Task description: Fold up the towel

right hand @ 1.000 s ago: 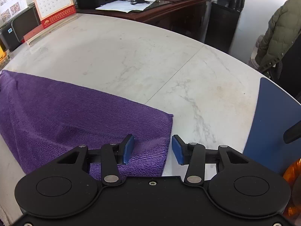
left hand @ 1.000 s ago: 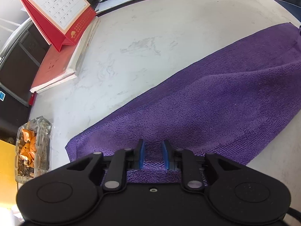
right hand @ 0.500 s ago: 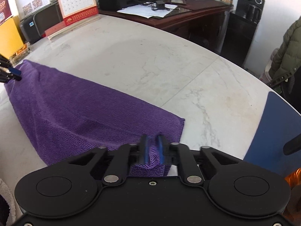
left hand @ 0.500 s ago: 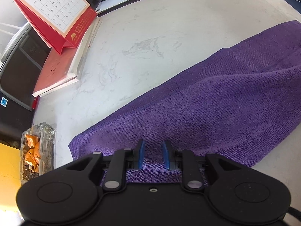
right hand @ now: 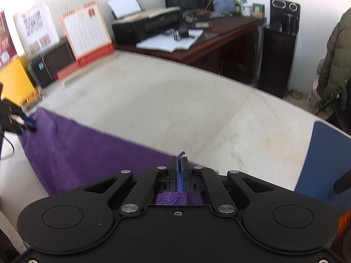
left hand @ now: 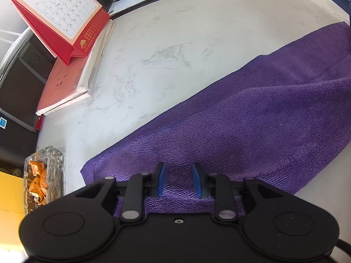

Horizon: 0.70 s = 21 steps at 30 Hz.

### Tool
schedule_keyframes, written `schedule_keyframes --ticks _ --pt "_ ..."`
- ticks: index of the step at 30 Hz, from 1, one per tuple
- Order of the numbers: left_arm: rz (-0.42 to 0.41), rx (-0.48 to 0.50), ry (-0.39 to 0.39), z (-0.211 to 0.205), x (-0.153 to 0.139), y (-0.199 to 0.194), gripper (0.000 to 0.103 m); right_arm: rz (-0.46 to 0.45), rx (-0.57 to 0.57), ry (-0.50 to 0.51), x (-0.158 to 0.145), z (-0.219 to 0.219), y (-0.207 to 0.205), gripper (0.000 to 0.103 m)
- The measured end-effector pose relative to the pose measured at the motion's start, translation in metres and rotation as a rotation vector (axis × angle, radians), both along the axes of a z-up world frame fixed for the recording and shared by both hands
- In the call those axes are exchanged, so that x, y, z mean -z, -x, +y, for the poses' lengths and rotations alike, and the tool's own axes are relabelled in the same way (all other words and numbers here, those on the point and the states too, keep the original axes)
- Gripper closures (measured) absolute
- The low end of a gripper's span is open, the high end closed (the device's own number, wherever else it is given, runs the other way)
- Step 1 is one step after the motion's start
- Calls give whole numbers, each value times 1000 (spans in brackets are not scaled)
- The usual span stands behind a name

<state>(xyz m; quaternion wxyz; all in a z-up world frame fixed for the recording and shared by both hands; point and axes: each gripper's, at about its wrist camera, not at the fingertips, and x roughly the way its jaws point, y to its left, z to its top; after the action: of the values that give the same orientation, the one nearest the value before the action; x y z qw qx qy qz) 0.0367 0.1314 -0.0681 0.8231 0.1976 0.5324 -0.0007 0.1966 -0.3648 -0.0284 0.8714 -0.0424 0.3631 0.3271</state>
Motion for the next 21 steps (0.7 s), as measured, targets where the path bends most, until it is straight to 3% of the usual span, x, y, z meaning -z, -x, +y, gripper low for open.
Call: schedule_keyframes --ticks 2,11,21 --pt "0 1 1 1 0 0 78 -21 22 -21 -4 -2 -5 101" --pt "-1 3 1 0 0 0 78 55 101 71 59 0 -23 101" --pt "4 3 8 2 -1 -1 77 30 150 95 67 -1 -18 101"
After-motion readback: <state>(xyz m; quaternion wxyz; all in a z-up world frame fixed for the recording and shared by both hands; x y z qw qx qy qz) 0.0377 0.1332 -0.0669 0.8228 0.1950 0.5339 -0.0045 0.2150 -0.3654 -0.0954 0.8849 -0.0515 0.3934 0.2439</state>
